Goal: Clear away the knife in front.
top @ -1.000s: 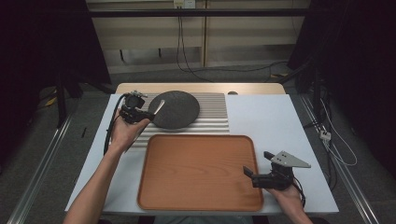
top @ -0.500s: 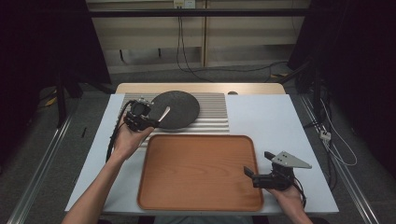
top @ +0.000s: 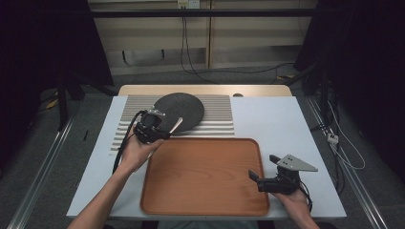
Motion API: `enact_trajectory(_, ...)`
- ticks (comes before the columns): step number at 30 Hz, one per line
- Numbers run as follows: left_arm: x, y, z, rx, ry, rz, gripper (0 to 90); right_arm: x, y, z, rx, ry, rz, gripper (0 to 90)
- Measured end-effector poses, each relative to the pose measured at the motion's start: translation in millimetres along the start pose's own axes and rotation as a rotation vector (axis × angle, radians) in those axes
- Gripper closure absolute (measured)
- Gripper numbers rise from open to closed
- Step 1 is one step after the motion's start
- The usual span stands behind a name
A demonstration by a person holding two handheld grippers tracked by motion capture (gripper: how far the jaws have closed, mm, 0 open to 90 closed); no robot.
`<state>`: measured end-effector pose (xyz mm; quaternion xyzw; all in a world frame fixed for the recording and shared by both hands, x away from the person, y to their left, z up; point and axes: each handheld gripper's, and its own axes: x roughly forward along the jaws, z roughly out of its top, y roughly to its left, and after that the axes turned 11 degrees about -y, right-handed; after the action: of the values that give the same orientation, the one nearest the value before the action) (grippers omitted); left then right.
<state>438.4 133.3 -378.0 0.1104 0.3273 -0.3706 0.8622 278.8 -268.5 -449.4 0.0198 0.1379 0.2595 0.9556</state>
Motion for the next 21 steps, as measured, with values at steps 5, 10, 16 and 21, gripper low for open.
enact_trajectory(5,2.3,-11.4,-3.9,0.010,0.017,-0.020,80.2,-0.2,0.0,0.3,0.001,0.004,0.006,0.1)
enact_trajectory(10,2.5,-17.0,-7.6,-0.036,0.030,-0.035,80.2,-0.5,-0.3,0.2,0.003,0.002,0.002,0.1)
enact_trajectory(16,1.3,-26.7,-13.1,-0.048,0.040,-0.043,80.2,-0.1,0.4,0.1,-0.003,0.003,0.003,0.0)
enact_trajectory(21,3.7,-38.0,-15.9,-0.042,0.059,-0.043,80.2,0.3,0.3,0.2,0.001,0.001,0.005,0.0)
